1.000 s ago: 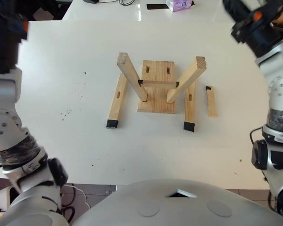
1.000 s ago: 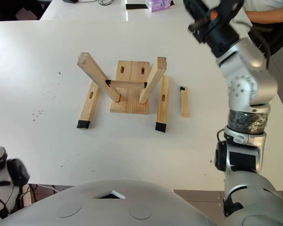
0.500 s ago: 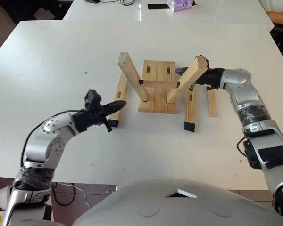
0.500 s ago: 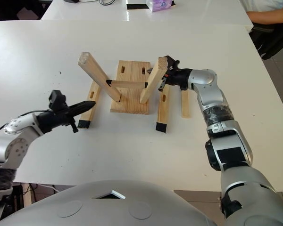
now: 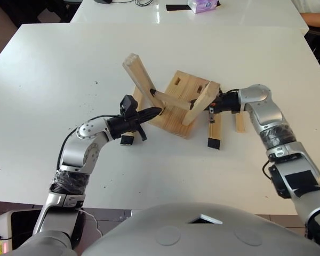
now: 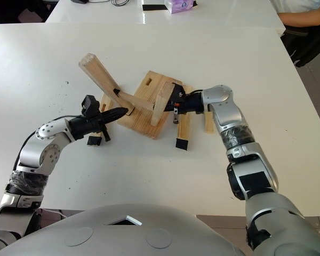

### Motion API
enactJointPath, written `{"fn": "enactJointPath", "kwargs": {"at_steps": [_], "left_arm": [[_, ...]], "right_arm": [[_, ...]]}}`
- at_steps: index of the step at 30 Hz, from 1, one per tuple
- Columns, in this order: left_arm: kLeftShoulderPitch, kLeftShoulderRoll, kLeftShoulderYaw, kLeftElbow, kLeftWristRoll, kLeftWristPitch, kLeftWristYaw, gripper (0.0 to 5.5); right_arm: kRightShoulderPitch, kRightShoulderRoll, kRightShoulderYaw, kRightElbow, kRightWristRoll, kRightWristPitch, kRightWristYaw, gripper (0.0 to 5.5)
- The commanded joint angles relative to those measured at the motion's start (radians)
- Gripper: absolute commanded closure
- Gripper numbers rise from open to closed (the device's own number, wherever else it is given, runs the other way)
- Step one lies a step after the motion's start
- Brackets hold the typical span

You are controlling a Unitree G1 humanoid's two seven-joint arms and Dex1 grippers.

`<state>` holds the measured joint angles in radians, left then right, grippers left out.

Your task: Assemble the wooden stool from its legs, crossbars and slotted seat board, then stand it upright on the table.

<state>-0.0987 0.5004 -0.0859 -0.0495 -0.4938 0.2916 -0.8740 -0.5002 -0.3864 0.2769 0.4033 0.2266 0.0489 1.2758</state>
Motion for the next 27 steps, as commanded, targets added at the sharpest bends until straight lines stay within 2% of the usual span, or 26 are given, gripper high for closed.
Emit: {"fn": "enactJointPath", "kwargs": {"at_steps": [1, 10, 15, 19, 22, 25, 27], "left_arm": [[-0.028, 0.019, 0.028, 0.028, 0.034, -0.014, -0.004, 5.5], [-0.153, -0.029, 0.074, 0.172, 0.107, -0.076, 0.071, 5.5], [-0.184, -0.05, 0.122, 0.193, 0.11, -0.096, 0.119, 5.5], [-0.112, -0.038, 0.225, 0.104, 0.054, -0.046, 0.18, 5.5], [-0.051, -0.012, 0.317, 0.043, -0.003, 0.014, 0.206, 5.5], [0.038, 0.046, 0.362, -0.028, -0.053, 0.083, 0.154, 5.5], [0.162, 0.105, 0.366, -0.135, -0.119, 0.154, 0.056, 5.5]], "right_arm": [[0.104, 0.036, 0.004, -0.186, 0.06, 0.148, -0.057, 5.47], [0.317, 0.102, 0.011, -0.559, 0.212, 0.472, -0.246, 5.47], [0.315, 0.061, -0.098, -0.602, 0.226, 0.468, -0.323, 5.47], [0.198, 0.0, -0.175, -0.449, 0.157, 0.376, -0.36, 5.47], [0.079, -0.017, -0.158, -0.234, 0.043, 0.25, -0.393, 5.47], [-0.035, -0.008, -0.121, 0.008, -0.077, 0.109, -0.448, 5.47], [-0.118, 0.007, -0.099, 0.2, -0.151, 0.014, -0.488, 5.47]]}}
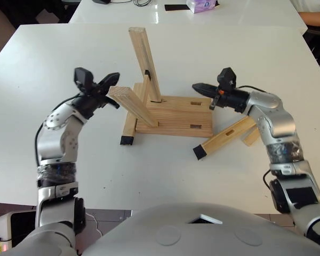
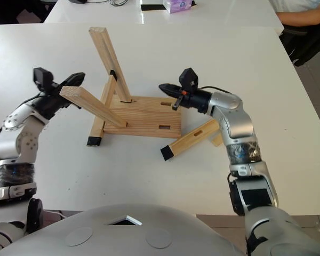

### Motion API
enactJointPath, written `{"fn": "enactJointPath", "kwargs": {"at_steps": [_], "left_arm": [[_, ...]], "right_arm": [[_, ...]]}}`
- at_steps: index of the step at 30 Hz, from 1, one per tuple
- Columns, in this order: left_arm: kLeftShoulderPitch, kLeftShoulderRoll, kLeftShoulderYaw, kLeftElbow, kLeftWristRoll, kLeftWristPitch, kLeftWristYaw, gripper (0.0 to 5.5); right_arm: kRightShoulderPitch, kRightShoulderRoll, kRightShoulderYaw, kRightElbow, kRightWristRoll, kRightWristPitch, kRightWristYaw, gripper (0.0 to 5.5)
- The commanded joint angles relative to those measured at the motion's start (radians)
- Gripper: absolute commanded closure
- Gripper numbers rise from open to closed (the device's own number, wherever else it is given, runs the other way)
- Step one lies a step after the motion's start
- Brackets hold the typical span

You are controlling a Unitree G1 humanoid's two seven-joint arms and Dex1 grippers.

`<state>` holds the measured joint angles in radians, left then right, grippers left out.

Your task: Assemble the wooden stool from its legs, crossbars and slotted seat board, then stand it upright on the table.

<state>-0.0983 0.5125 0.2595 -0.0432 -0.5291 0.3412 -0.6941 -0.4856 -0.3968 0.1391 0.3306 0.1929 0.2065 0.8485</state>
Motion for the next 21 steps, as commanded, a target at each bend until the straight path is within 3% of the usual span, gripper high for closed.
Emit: {"fn": "enactJointPath", "kwargs": {"at_steps": [1, 7, 10, 15, 21], "left_arm": [[0.219, 0.121, 0.012, -0.196, -0.114, 0.138, -0.172, 5.5], [0.339, 0.261, -0.108, -0.411, -0.164, 0.273, -0.329, 5.5], [0.252, 0.209, -0.265, -0.348, -0.006, 0.278, -0.203, 5.5], [0.197, 0.114, -0.416, -0.304, 0.116, 0.29, -0.084, 5.5], [0.128, 0.042, -0.479, -0.237, 0.216, 0.286, 0.016, 5.5]], "right_arm": [[-0.167, 0.02, 0.048, 0.356, -0.145, -0.177, -0.077, 5.47], [-0.28, -0.01, 0.077, 0.666, -0.247, -0.302, -0.038, 5.47], [-0.312, -0.004, 0.105, 0.732, -0.288, -0.339, 0.033, 5.47], [-0.374, 0.014, 0.159, 0.804, -0.357, -0.385, 0.123, 5.47], [-0.353, 0.003, 0.148, 0.761, -0.343, -0.411, 0.256, 5.47]]}}
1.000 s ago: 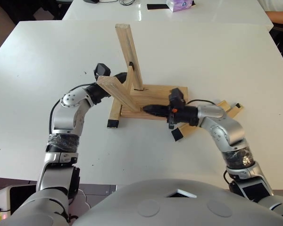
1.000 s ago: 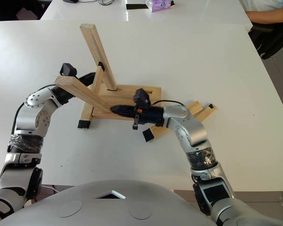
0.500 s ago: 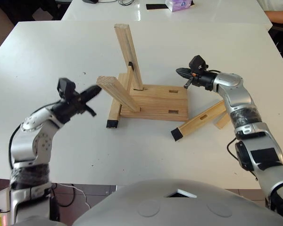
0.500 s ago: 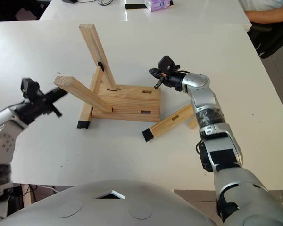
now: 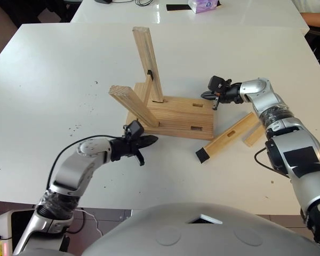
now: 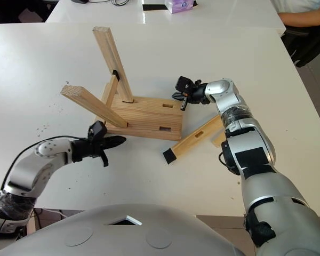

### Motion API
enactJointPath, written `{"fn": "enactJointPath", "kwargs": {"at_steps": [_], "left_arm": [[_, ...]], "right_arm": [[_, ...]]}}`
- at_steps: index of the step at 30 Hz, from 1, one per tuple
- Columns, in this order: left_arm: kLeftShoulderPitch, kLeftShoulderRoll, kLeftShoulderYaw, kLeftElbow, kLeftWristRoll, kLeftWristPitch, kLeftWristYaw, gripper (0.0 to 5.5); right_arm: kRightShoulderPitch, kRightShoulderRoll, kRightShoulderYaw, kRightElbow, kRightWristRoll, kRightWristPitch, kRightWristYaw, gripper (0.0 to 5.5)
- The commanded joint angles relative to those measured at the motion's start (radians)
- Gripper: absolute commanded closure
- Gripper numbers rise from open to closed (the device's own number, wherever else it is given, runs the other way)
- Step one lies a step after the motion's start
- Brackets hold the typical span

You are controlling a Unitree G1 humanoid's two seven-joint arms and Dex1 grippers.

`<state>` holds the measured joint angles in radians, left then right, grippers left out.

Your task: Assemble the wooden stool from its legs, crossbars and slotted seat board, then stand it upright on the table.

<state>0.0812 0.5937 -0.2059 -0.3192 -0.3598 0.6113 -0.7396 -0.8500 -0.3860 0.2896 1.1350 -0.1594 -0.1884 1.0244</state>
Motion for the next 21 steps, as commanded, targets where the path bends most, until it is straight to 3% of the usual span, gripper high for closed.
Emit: {"fn": "enactJointPath", "kwargs": {"at_steps": [1, 10, 21], "left_arm": [[-0.065, -0.053, -0.012, 0.043, 0.048, 0.022, 0.074, 5.5], [-0.156, -0.139, 0.002, 0.043, 0.063, 0.072, 0.167, 5.5], [-0.295, -0.216, 0.0, 0.302, 0.131, -0.039, 0.161, 5.5]], "right_arm": [[0.027, -0.011, -0.005, -0.066, 0.017, -0.016, 0.104, 5.47], [0.24, -0.034, 0.0, -0.374, 0.07, 0.097, 0.207, 5.47], [0.407, -0.041, 0.016, -0.667, 0.121, 0.275, 0.175, 5.47]]}}
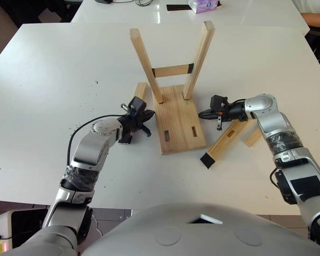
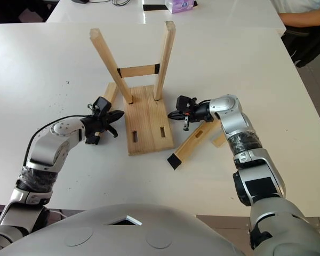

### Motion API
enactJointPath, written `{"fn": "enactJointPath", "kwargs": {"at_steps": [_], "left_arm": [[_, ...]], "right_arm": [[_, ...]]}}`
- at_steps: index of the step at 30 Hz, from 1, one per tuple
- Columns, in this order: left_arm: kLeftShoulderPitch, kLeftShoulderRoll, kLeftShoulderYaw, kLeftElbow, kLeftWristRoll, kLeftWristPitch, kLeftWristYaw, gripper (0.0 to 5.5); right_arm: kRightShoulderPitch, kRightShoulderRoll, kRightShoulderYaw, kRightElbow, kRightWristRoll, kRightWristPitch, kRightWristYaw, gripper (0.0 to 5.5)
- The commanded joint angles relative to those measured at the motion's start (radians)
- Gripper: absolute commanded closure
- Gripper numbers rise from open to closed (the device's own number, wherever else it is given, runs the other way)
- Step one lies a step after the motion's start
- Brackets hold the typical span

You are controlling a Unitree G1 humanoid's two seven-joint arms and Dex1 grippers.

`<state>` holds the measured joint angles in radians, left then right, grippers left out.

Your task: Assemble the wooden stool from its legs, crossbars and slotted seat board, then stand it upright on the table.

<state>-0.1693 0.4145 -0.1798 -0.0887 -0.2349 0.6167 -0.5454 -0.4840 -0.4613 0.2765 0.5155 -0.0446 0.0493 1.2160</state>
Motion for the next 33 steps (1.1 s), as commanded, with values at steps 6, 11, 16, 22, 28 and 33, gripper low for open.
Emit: {"fn": "enactJointPath", "kwargs": {"at_steps": [6, 11, 16, 22, 28, 33], "left_arm": [[-0.016, -0.038, -0.028, 0.084, 0.02, -0.076, -0.044, 5.5], [0.011, -0.04, 0.004, 0.04, 0.011, -0.071, -0.025, 5.5], [0.021, -0.041, 0.159, -0.031, -0.044, -0.141, 0.005, 5.5], [0.106, -0.05, 0.358, -0.203, -0.162, -0.125, 0.065, 5.5], [0.104, -0.271, 0.43, -0.63, -0.641, -0.064, 0.293, 5.5], [0.038, -0.346, 0.421, -0.676, -0.714, -0.11, 0.466, 5.5]], "right_arm": [[0.065, 0.033, 0.018, -0.087, 0.017, 0.064, -0.056, 5.47], [0.052, 0.022, -0.023, -0.072, 0.029, 0.067, -0.099, 5.47], [0.064, -0.049, -0.148, -0.133, 0.096, 0.061, -0.134, 5.47], [0.187, -0.132, -0.272, -0.335, 0.156, 0.141, -0.211, 5.47], [0.297, -0.11, -0.412, -0.543, 0.172, 0.353, -0.487, 5.02], [0.436, -0.226, -0.463, -0.745, 0.408, 0.575, -0.275, 4.24]]}}
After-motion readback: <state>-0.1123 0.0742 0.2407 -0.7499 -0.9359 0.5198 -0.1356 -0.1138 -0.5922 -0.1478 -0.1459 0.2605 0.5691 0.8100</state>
